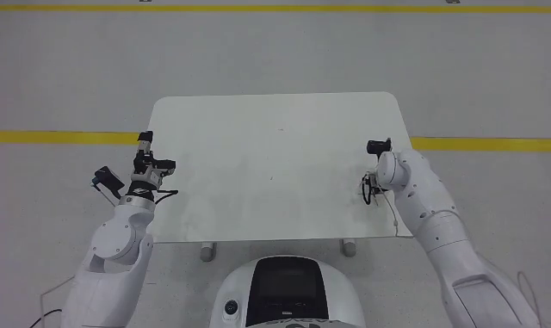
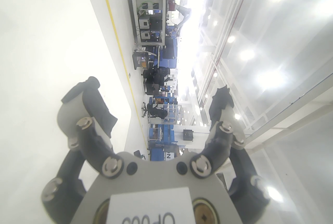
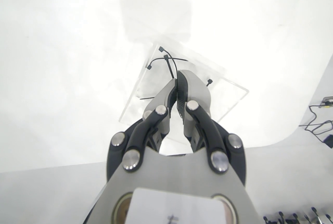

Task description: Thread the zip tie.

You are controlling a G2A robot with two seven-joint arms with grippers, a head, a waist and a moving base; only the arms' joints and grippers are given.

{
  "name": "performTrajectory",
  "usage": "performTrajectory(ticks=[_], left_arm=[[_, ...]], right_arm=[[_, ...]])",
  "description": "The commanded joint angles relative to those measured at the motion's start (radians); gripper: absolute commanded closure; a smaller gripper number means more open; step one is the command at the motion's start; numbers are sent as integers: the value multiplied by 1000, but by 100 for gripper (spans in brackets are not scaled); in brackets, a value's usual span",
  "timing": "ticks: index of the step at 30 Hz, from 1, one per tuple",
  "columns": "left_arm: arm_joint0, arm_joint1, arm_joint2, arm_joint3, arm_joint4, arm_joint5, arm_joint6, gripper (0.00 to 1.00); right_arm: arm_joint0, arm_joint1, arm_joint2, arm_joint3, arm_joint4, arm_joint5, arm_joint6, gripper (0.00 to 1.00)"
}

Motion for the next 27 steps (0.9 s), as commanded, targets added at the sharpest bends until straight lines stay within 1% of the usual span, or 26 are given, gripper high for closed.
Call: performTrajectory(ticks=[1, 5, 8, 14, 21, 25, 27], left_arm=[[0, 0, 0, 0, 0, 0, 0, 0], [0, 0, 0, 0, 0, 0, 0, 0], [0, 0, 0, 0, 0, 0, 0, 0], [0, 0, 0, 0, 0, 0, 0, 0], [0, 0, 0, 0, 0, 0, 0, 0], [0, 0, 0, 0, 0, 0, 0, 0], [0, 0, 0, 0, 0, 0, 0, 0]], right_arm=[[-18, 3, 16, -35, -11, 0, 10, 100], [-59, 10, 49, -108, -20, -2, 26, 100], [-82, 17, 75, -149, -18, -13, 33, 100], [-147, 36, 170, -239, 30, -77, 29, 100], [-244, 56, 289, -365, 144, -195, -11, 100], [-300, 65, 358, -421, 249, -286, -51, 100], [-329, 69, 393, -441, 314, -340, -72, 100]])
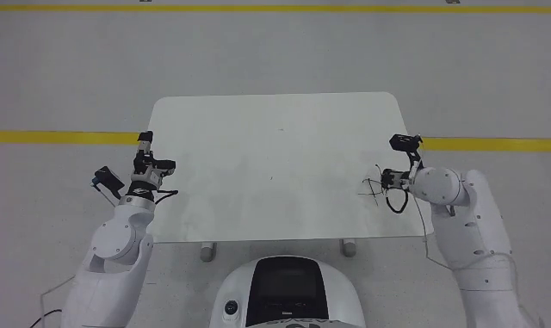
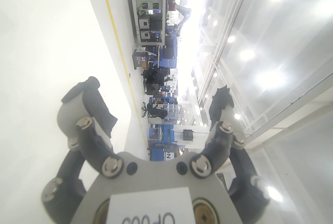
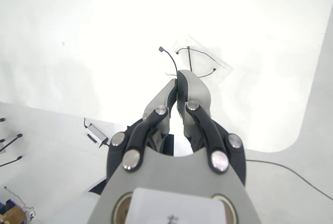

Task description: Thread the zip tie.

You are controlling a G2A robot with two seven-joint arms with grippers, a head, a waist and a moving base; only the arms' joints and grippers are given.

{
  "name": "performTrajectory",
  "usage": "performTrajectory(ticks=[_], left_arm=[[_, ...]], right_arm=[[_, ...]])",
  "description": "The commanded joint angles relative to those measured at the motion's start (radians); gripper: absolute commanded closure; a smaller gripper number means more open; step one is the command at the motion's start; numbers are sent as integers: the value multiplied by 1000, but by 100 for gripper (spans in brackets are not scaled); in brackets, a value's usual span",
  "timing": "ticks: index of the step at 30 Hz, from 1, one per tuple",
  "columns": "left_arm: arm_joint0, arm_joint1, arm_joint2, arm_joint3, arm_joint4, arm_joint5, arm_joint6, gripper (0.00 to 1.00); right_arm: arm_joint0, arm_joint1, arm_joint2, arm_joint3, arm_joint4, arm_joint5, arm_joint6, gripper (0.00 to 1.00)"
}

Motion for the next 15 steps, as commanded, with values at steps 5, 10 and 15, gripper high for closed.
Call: performTrajectory(ticks=[5, 10, 15], left_arm=[[0, 0, 0, 0, 0, 0, 0, 0], [0, 0, 0, 0, 0, 0, 0, 0], [0, 0, 0, 0, 0, 0, 0, 0]], right_arm=[[-59, 11, 86, -20, 199, -161, -40, 100], [-64, 14, 96, -17, 223, -190, -38, 100], [-64, 14, 96, -17, 223, -190, -38, 100]])
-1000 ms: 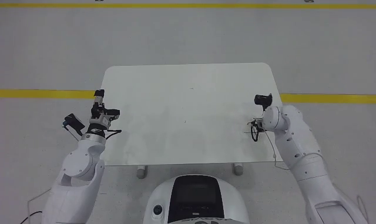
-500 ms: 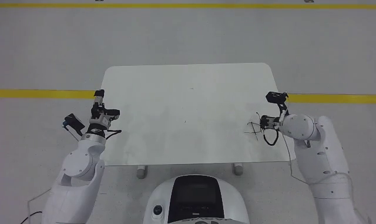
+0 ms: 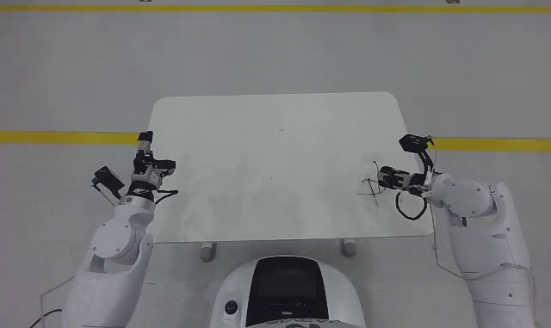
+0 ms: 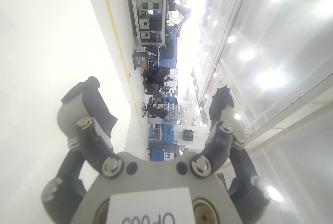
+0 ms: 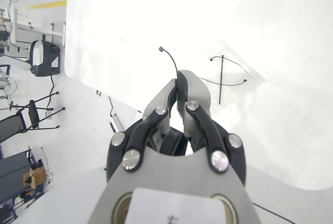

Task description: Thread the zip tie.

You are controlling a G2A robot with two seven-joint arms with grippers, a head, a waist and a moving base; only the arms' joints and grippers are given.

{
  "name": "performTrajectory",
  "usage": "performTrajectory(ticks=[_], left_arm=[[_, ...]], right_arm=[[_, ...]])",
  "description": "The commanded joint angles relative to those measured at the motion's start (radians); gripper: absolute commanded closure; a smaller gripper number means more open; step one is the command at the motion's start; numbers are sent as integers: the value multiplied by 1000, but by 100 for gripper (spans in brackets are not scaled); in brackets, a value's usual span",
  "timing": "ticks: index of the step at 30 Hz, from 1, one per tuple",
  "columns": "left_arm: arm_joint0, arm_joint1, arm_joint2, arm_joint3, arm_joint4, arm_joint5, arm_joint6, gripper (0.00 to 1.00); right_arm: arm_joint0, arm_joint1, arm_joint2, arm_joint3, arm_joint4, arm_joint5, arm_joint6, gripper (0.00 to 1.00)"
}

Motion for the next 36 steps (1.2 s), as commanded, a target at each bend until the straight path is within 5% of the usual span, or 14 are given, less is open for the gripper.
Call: performTrajectory(ticks=[1, 15, 29, 36], left_arm=[[0, 0, 0, 0, 0, 0, 0, 0], [0, 0, 0, 0, 0, 0, 0, 0], [0, 0, 0, 0, 0, 0, 0, 0], [0, 0, 0, 0, 0, 0, 0, 0]], right_arm=[[0, 0, 0, 0, 0, 0, 0, 100], [-18, -1, -45, 131, 168, -180, -214, 100], [-13, -2, -78, 147, 174, -179, -257, 100], [-28, 6, -88, 67, 173, -171, -265, 100]])
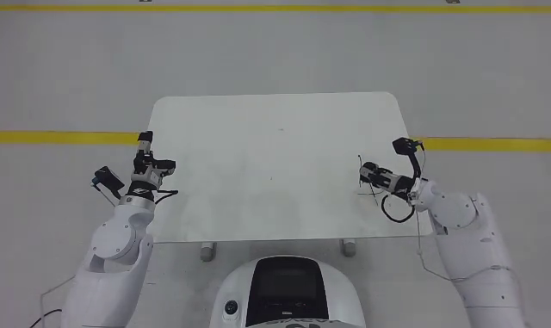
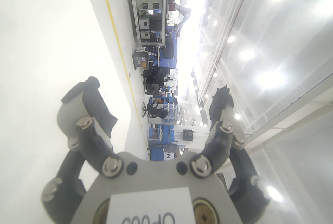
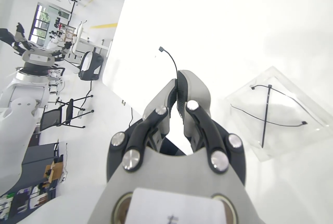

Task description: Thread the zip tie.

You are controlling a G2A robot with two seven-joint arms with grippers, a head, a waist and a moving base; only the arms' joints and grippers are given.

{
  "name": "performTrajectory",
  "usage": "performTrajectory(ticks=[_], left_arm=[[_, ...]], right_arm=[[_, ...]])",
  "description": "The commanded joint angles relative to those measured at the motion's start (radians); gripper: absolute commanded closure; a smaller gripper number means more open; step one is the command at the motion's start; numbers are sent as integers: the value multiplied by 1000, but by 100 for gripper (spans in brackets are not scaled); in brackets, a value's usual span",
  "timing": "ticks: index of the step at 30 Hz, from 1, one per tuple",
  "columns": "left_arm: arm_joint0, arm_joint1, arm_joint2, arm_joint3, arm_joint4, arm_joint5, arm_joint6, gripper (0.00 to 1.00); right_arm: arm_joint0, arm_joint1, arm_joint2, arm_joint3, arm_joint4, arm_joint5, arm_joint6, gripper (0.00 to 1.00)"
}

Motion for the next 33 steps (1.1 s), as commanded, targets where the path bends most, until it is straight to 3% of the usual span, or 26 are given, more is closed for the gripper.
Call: performTrajectory(ticks=[1, 6, 9, 20, 28, 33], left_arm=[[0, 0, 0, 0, 0, 0, 0, 0], [0, 0, 0, 0, 0, 0, 0, 0], [0, 0, 0, 0, 0, 0, 0, 0], [0, 0, 0, 0, 0, 0, 0, 0], [0, 0, 0, 0, 0, 0, 0, 0], [0, 0, 0, 0, 0, 0, 0, 0]], right_arm=[[2, 2, -6, -26, -11, 12, 0, 100], [22, 0, -36, -59, 0, 114, -12, 100], [22, 0, -36, -52, 41, 144, -5, 100], [17, 0, -40, -51, 50, 145, -20, 100], [53, 5, -19, 6, 237, 136, 47, 100], [97, 7, -25, 71, 336, 164, 98, 100]])
